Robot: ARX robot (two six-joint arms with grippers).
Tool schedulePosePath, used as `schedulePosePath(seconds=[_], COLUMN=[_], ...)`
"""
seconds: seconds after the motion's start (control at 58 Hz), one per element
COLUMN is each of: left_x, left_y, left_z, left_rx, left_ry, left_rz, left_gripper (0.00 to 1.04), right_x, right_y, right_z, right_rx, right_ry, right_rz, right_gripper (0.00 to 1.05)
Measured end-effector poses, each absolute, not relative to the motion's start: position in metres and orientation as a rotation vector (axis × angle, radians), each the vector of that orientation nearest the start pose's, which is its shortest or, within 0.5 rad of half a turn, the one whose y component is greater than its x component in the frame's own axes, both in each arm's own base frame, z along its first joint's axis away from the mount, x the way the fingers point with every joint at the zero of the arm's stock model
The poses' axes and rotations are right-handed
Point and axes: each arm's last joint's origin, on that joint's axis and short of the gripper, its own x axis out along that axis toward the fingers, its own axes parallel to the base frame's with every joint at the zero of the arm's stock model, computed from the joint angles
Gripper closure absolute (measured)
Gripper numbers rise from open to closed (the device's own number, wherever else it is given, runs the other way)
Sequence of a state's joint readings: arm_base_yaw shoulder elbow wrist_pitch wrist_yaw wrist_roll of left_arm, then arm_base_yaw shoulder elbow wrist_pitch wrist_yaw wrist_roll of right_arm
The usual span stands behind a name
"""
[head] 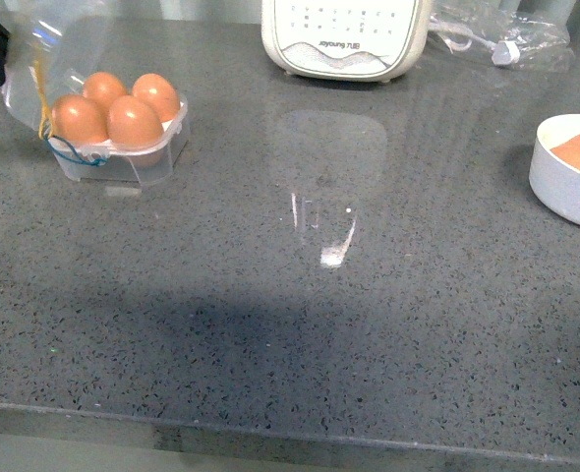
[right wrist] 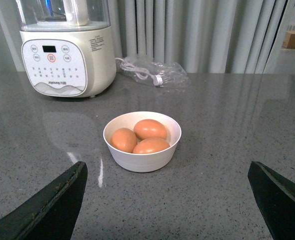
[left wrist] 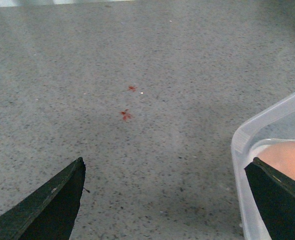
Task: Put egg into box
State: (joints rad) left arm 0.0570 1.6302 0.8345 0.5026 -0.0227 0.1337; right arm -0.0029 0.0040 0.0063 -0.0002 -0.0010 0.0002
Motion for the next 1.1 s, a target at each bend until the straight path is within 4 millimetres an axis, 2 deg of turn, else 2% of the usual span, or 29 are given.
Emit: schedulePosePath(seconds=[0.276,0.431,0.603,0.759,0.879,0.983,1.103], left_x=[0.337,0.324,0.316,0.315,0.312,0.306,0.291], left_y=[-0.017,-0.044,-0.058,-0.057,-0.048,-0.035,-0.009], left_z=[0.210,0.218,0.219,0.220,0.230,0.245,0.272], left_rx=[0.146,0.134,0.148,0.141,0.100,0.048,0.001], left_ry=[0.303,0.359,0.388,0.396,0.374,0.340,0.161], left_rz=[-0.049,-0.206,-0.280,-0.271,-0.222,-0.178,-0.159], left_gripper=[0.07,0.07,0.07,0.07,0.07,0.07,0.07], right_x=[0.098,0.098,0.098,0.098,0.098,0.098,0.098], right_y=[0.000,0.000,0.000,0.000,0.000,0.000,0.000], right_z=[0.165,0.165,0.165,0.165,0.165,0.165,0.165], right_rx=[0.000,0.000,0.000,0.000,0.000,0.000,0.000], right_ry=[-0.002,-0.002,-0.002,-0.002,-0.002,-0.002,-0.002], right_rz=[-0.002,-0.002,-0.002,-0.002,-0.002,-0.002,-0.002], right_gripper=[0.07,0.07,0.07,0.07,0.07,0.07,0.07])
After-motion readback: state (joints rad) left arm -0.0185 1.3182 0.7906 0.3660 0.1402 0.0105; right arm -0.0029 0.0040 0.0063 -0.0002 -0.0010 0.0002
